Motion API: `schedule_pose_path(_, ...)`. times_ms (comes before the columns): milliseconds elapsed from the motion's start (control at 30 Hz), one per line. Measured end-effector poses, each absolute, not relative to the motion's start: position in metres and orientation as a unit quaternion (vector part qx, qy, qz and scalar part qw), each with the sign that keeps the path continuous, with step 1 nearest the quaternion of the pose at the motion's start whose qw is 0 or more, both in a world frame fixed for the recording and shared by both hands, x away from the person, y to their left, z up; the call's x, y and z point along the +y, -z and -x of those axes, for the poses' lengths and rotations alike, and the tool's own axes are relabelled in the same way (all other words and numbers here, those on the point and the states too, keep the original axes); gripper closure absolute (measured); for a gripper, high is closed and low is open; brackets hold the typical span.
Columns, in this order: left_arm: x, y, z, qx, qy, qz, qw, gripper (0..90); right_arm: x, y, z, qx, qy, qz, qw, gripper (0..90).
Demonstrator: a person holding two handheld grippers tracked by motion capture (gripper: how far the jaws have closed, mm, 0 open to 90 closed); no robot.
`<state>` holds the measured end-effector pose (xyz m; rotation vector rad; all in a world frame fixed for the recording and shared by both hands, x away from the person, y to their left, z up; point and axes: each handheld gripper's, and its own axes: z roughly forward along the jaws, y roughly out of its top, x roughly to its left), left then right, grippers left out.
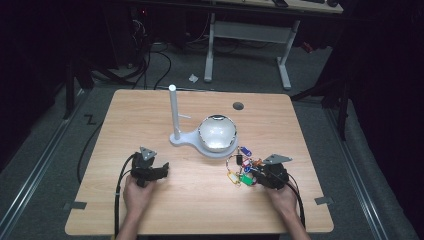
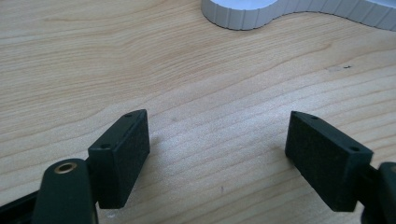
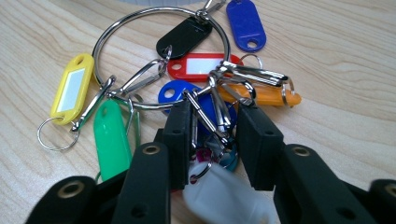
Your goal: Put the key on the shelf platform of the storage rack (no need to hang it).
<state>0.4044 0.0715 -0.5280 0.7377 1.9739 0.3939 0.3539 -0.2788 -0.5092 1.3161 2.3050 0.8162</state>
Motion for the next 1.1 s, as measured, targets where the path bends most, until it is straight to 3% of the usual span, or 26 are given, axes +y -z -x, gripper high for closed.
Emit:
schedule_pose_path(200, 0.072, 0.528, -0.404, 0.808, -0.161, -0.303, 0.479, 22.2, -0.279, 0.509, -0.352, 0.817, -0.295, -0.462, 0.181, 69.6)
schedule_pose_path(233, 0.072, 0.528, -0.404, 0.809, -0.161, -0.302, 0.478, 22.2, -0.281, 0.506, -0.351, 0.815, -0.301, -0.46, 0.185, 74.4)
schedule_pose_path(567, 0.072, 0.528, -0.404, 0.808, -0.161, -0.303, 0.479, 22.2, -0.282, 0.507, -0.348, 0.813, -0.306, -0.459, 0.185, 76.9)
schedule_pose_path(1100, 0.072, 0.528, -0.404, 0.808, -0.161, -0.303, 0.479, 22.2, -0.297, 0.479, -0.338, 0.789, -0.362, -0.456, 0.198, 80.8)
